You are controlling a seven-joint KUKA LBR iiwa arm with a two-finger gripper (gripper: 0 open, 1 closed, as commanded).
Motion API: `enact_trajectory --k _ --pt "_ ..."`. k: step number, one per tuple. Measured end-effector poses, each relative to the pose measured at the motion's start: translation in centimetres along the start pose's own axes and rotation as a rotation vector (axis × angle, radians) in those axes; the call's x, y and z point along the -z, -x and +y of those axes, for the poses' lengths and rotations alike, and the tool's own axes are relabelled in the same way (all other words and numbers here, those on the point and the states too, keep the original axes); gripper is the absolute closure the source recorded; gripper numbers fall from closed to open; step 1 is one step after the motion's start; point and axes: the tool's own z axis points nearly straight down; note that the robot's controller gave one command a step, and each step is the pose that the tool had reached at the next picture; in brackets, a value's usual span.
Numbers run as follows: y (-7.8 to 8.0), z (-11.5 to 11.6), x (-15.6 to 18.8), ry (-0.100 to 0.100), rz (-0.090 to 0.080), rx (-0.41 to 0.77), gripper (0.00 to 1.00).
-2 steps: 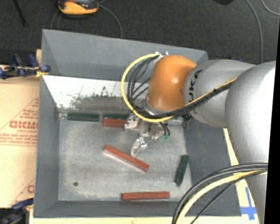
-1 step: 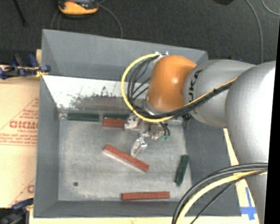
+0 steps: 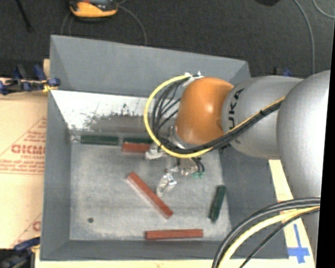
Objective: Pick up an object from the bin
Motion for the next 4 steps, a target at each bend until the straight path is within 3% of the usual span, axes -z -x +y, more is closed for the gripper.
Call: enact_trajectory --k 1,2,4 --pt "-0.3 3.1 -0.6 0.001 -0.001 0.091 0.00" --pt "-7.4 7.7 0.1 0.001 -0.014 0.183 1.00" --pt "-7.5 7.7 0.2 0.002 -0.011 0.186 1.00"
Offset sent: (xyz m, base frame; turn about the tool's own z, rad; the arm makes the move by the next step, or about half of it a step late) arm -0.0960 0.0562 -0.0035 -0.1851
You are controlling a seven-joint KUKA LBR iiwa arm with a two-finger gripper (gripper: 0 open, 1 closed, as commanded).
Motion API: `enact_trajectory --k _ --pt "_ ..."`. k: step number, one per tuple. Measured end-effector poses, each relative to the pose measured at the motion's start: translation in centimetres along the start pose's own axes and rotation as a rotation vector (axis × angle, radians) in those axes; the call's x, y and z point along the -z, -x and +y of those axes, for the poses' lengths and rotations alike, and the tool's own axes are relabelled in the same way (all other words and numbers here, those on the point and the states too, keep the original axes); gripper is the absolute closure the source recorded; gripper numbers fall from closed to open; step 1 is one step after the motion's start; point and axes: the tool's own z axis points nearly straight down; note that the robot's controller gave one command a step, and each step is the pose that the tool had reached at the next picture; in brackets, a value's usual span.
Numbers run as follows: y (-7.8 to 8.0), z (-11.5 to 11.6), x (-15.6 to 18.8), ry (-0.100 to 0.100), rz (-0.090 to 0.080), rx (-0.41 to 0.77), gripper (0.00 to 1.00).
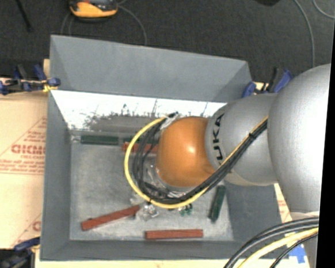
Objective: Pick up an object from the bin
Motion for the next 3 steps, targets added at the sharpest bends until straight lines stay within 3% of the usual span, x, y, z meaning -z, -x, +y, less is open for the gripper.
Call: enact_trajectory --k 1,2,3 --pt "-0.4 -0.3 3.5 0.001 0.007 0.078 1.00" --pt "0.8 0.1 8.2 0.005 0.016 0.135 1.00" --pt "2.1 1.4 7.6 -0.002 -0.007 0.133 1.00"
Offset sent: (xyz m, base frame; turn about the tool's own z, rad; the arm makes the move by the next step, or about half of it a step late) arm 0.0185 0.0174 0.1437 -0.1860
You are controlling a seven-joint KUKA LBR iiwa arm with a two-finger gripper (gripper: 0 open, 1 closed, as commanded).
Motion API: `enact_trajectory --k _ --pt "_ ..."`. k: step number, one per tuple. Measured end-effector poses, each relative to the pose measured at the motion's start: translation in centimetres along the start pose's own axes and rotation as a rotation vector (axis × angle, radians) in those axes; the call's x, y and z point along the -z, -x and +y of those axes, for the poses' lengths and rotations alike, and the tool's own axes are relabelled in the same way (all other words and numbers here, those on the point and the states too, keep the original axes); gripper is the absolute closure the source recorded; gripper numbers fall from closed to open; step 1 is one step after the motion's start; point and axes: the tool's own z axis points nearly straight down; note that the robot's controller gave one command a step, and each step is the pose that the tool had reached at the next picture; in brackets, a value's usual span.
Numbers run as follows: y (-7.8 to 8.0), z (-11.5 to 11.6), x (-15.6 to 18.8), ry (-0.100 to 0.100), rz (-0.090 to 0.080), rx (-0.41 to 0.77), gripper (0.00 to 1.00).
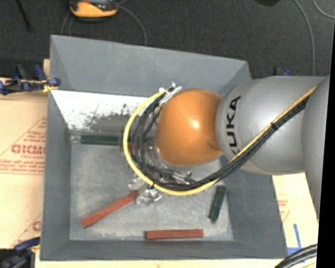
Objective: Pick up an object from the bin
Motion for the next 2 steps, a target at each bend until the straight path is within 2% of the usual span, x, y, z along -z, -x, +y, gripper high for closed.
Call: enact_trajectory --k 1,2 --pt "-0.7 -0.3 -4.1 0.008 0.016 0.132 1.00" --pt "9.0 1.4 14.7 0.007 0.015 0.028 1.00"
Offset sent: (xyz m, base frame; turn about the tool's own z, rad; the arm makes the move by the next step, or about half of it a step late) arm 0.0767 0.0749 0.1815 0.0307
